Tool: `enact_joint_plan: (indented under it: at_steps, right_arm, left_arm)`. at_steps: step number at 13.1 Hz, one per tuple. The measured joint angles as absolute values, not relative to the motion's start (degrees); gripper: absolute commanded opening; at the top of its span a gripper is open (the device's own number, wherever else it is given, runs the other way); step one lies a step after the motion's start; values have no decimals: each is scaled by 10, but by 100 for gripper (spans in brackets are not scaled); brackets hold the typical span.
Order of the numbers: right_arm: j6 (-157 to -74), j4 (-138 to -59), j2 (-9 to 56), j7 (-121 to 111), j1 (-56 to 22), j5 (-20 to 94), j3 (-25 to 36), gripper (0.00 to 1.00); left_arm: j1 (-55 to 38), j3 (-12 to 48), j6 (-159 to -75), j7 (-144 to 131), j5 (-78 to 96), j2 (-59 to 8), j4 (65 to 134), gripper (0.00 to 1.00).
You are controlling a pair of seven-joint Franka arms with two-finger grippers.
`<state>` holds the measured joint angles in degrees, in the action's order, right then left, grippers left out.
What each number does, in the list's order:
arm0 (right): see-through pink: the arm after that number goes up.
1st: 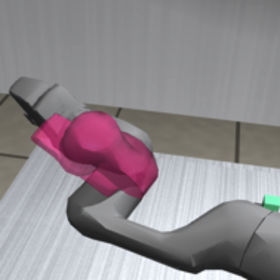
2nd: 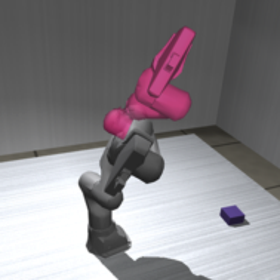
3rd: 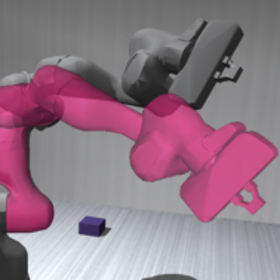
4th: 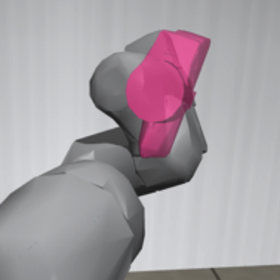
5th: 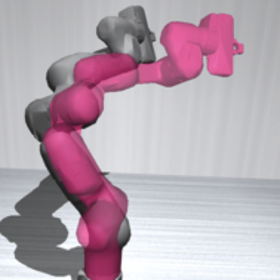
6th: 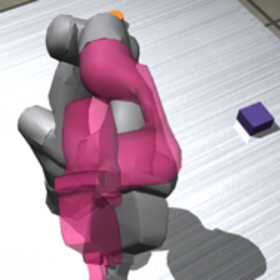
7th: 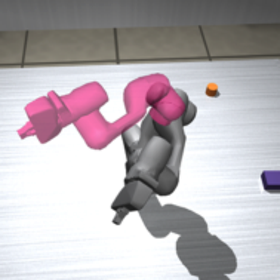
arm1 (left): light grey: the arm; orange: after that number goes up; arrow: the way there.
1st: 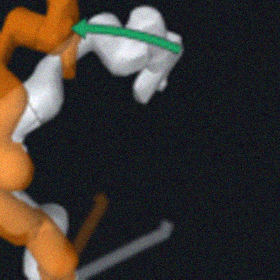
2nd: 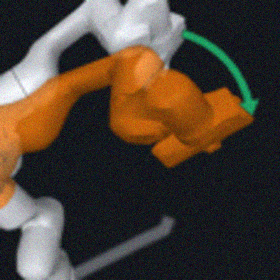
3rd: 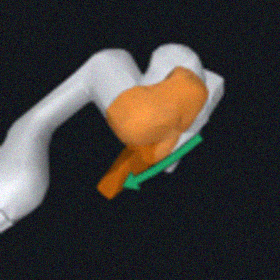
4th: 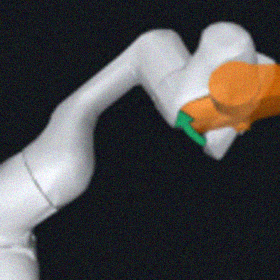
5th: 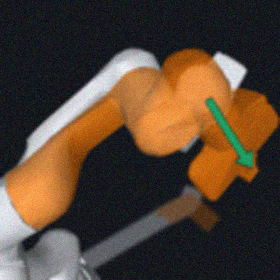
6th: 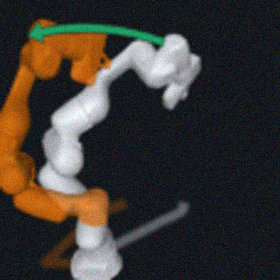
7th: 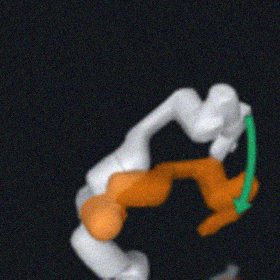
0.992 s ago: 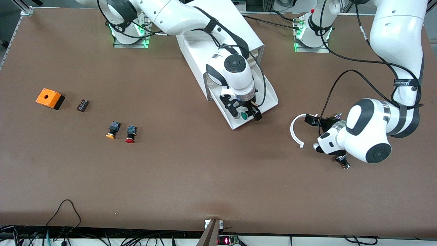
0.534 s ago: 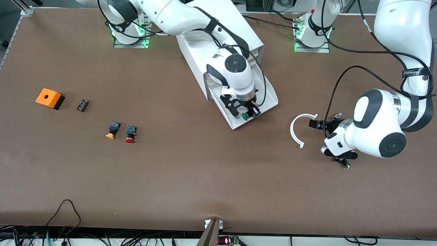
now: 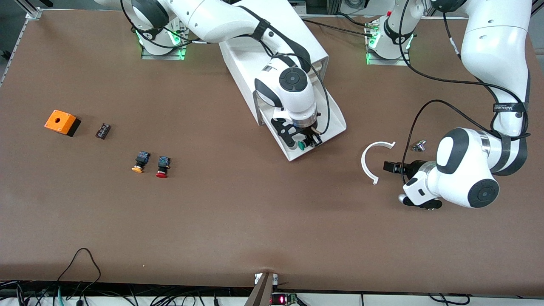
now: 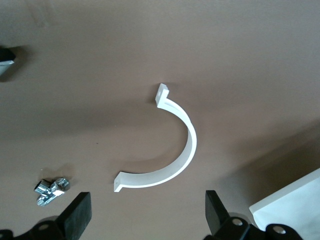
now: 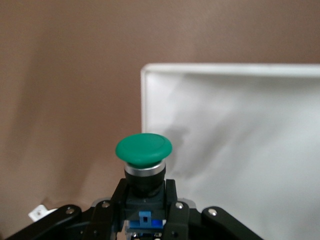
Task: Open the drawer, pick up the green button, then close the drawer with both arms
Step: 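Lift the green button out with the right gripper while the left gripper releases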
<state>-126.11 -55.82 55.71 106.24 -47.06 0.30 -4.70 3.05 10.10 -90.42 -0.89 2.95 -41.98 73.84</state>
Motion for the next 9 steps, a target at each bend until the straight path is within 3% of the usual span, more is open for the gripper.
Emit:
enact_joint_plan:
  at_steps: [4, 9]
  right_arm:
    - [-1203, -544, 532, 922, -425, 4, -47, 0]
    - [-1124, -546, 498, 618, -340, 30, -56, 0]
  left_arm:
    - [33, 101, -904, -16, 32, -420, 745, 100]
    - [52, 100, -957, -71, 155, -427, 830, 100]
